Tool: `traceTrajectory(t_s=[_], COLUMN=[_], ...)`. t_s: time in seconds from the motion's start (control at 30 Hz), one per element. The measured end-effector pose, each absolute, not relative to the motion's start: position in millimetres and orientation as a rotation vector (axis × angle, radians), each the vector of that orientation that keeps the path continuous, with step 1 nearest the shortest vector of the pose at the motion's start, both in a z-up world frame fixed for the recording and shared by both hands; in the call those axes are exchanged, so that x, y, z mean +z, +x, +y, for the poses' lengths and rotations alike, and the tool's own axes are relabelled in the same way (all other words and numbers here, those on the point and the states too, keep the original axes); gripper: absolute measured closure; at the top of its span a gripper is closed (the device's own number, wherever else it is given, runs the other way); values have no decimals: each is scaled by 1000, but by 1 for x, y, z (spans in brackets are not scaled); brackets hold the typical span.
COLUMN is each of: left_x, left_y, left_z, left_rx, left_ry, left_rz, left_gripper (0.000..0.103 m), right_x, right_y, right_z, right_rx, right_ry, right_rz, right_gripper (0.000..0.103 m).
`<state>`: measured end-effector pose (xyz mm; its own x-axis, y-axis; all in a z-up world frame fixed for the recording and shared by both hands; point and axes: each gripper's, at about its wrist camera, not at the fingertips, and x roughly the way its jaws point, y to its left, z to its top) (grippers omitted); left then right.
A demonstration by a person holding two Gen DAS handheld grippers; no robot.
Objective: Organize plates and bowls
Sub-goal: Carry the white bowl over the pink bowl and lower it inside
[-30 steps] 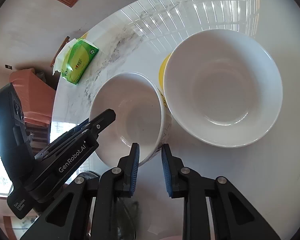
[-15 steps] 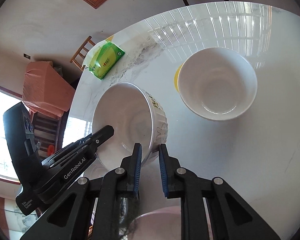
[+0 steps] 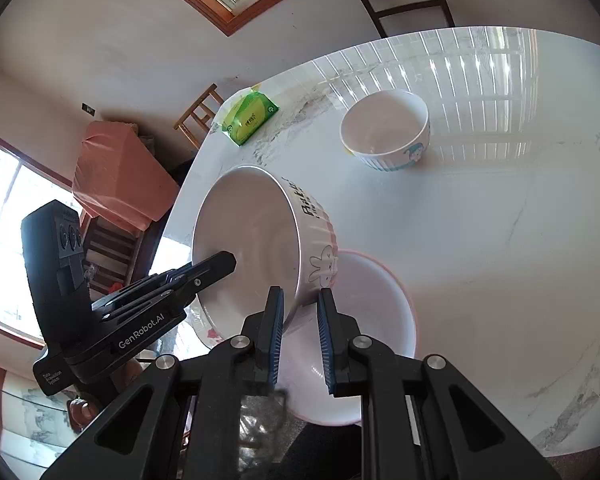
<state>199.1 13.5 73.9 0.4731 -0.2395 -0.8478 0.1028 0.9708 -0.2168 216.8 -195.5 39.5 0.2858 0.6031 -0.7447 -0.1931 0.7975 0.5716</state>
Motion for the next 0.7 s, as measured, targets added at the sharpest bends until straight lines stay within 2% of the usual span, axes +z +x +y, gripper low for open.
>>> traceTrajectory(t_s=[0.7], left_x=[13], left_y=[180], left_z=[-13], left_rx=[-201], left_ry=[-72], left_rz=[1187], left_gripper=[93], right_x=[-23], right_y=[203], right_z=[-202], right_rx=[510], right_ry=[386], right_rz=[1280], right_gripper=[87])
